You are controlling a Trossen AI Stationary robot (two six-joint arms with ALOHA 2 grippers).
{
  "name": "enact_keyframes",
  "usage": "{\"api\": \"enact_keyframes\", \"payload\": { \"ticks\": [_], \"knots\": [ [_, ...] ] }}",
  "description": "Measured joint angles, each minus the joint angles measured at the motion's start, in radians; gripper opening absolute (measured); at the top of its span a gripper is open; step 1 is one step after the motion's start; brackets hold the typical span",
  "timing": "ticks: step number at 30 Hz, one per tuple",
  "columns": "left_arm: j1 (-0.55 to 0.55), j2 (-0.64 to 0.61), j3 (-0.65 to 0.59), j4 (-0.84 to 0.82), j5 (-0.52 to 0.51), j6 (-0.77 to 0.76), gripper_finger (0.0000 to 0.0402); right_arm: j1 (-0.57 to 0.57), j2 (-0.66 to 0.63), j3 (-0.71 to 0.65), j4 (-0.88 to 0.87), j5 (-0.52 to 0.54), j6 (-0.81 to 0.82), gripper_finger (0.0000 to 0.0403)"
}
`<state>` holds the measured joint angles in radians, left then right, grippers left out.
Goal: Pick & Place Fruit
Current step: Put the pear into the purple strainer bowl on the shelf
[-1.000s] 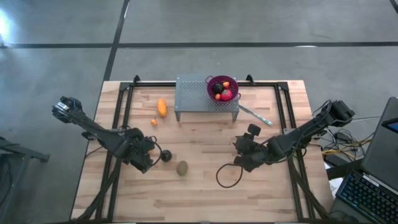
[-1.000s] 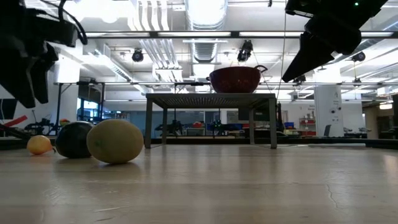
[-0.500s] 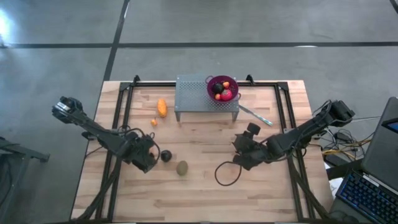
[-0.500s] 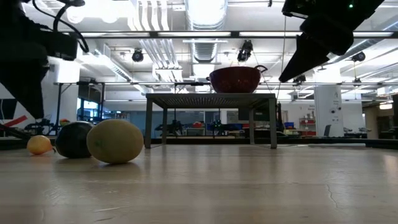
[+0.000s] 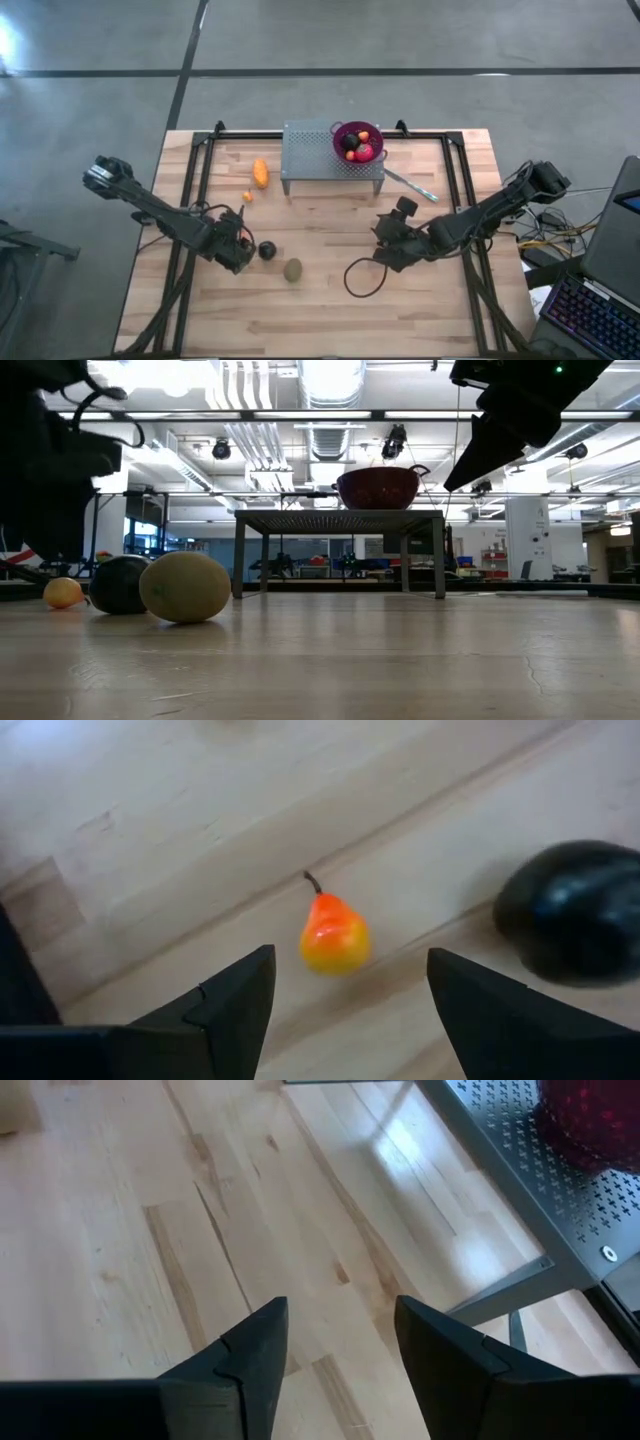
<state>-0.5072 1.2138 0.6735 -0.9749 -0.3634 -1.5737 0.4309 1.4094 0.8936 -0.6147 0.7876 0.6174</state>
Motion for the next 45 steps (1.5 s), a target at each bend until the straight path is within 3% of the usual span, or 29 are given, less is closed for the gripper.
{"api": "enact_keyframes", "payload": {
  "ticks": [19, 34, 45],
  "knots": [
    [0.011, 0.006, -0.184, 0.250, -0.077, -0.051, 0.0264, 0.000, 0.000, 0.000, 0.003, 0.000, 0.000, 0.0129],
    [0.014, 0.006, -0.204, 0.268, -0.060, -0.051, 0.0262, 0.000, 0.000, 0.000, 0.003, 0.000, 0.000, 0.0101],
    [0.014, 0.006, -0.204, 0.268, -0.057, -0.050, 0.0190, 0.000, 0.000, 0.000, 0.003, 0.000, 0.000, 0.0077]
  ]
}}
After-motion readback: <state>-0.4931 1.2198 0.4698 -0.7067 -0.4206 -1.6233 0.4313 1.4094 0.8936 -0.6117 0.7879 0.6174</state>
